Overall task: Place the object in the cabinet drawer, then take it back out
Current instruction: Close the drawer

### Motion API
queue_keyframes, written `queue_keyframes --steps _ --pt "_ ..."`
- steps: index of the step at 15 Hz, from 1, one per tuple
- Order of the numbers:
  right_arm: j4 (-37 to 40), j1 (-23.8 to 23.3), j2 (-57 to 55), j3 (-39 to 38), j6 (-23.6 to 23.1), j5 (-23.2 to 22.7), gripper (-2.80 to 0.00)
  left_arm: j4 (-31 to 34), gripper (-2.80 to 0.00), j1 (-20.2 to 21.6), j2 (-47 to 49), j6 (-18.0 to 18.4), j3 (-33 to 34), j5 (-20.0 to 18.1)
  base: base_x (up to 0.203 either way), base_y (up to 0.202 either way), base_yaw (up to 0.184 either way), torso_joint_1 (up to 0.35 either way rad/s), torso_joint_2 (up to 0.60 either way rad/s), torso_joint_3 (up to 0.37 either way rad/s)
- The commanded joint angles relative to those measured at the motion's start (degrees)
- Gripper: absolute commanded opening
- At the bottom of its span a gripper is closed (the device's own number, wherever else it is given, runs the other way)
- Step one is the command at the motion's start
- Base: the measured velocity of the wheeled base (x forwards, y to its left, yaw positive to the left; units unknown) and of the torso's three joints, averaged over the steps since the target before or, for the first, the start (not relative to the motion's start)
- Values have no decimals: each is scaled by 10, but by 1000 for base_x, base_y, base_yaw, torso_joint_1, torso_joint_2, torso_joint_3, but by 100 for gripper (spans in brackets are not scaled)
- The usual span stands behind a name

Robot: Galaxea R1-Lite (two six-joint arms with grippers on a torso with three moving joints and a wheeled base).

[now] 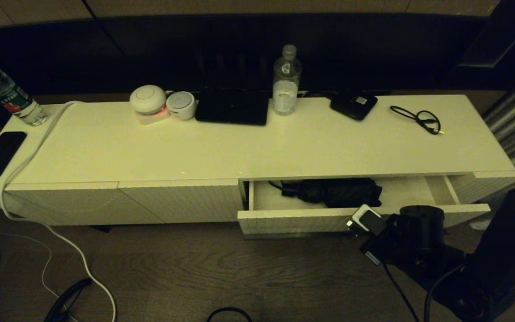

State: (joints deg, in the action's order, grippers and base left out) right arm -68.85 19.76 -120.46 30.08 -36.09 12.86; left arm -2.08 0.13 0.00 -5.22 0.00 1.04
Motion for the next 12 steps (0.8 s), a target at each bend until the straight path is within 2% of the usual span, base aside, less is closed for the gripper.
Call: queue_keyframes --steps 1,6,12 --pt "-6 0 -16 13 7 4 -280 0 -280 0 -1 -1 1 0 0 0 0 0 0 0" --pt "-6 -2 -30 57 26 15 -280 0 -280 0 -1 -1 0 0 0 0 0 0 0 0" --pt "-3 -2 -49 100 26 21 -280 0 -280 0 -1 -1 0 0 0 0 0 0 0 0"
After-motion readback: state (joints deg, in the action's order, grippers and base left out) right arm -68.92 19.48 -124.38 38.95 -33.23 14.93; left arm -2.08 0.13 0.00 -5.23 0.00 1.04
